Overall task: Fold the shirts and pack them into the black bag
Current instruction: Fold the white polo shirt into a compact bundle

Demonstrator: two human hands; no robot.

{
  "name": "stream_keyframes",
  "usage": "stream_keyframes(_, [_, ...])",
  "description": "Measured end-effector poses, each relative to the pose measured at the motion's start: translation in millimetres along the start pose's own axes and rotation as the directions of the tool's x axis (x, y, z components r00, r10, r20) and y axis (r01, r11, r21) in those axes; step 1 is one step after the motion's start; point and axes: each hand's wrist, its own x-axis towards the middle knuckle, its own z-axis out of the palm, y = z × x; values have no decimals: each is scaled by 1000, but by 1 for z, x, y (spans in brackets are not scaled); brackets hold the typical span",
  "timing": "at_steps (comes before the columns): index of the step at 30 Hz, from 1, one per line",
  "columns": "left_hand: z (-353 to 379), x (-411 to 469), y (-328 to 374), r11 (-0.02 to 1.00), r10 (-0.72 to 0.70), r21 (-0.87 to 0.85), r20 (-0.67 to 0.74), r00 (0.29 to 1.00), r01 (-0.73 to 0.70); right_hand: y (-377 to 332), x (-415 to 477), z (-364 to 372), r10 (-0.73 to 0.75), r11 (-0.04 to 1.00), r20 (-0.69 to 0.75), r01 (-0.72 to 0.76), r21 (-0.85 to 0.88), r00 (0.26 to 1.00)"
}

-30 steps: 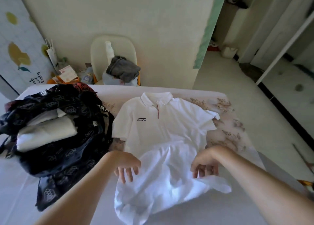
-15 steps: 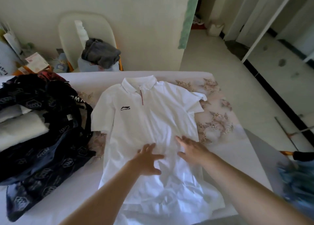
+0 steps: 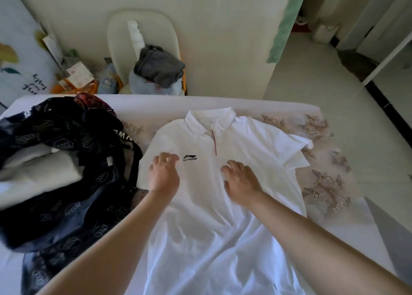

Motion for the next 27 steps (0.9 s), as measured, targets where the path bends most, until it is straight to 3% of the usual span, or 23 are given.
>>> stream_keyframes(3, [-7, 21, -32, 947, -250, 222, 62, 966, 231, -32, 35, 5, -91, 991, 88, 82, 106, 992])
stream_keyframes(5, [-5, 30, -47, 924, -342, 231, 149, 928, 304, -42, 50, 12, -93, 993, 178, 78, 93, 980])
stream_keyframes(8, [-5, 40, -59, 961, -214, 212, 161, 964, 178, -37, 64, 21, -57, 991, 345, 10, 136, 937])
stream_keyframes(10, [-17, 55, -68, 969, -117, 223, 27, 993, 108, -27, 69, 25, -49, 989, 376, -6, 145, 925])
stream_keyframes(13, [-45, 80, -81, 917, -140, 353, -150, 979, 185, -19, 75, 24, -57, 991, 364, 9, 132, 930])
stream_keyframes(15, [-58, 88, -83, 833, -143, 504, -201, 969, 228, -20, 78, 24, -58, 990, 356, 7, 142, 933])
stream_keyframes(17, [-58, 87, -77, 840, -80, 509, -226, 971, 187, -23, 77, 24, -51, 988, 324, 1, 152, 945])
stream_keyframes(19, [-41, 77, -62, 919, 118, 390, -136, 984, -56, -27, 70, 26, -31, 992, 243, 1, 124, 970])
stream_keyframes(21, [-12, 57, -44, 908, 346, 243, 19, 938, -340, -31, 58, 32, 40, 996, 133, -50, 71, 990])
stream_keyframes(22, [5, 44, -37, 893, 380, 211, 121, 917, -398, -32, 51, 35, 105, 992, 108, -111, 54, 989])
stream_keyframes(25, [45, 16, -43, 928, 87, 293, 432, 898, -231, -23, 35, 44, 281, 953, 205, -298, 56, 938])
stream_keyframes(27, [52, 9, -54, 911, 6, 365, 455, 890, -193, -9, 30, 44, 245, 964, 291, -265, 33, 925])
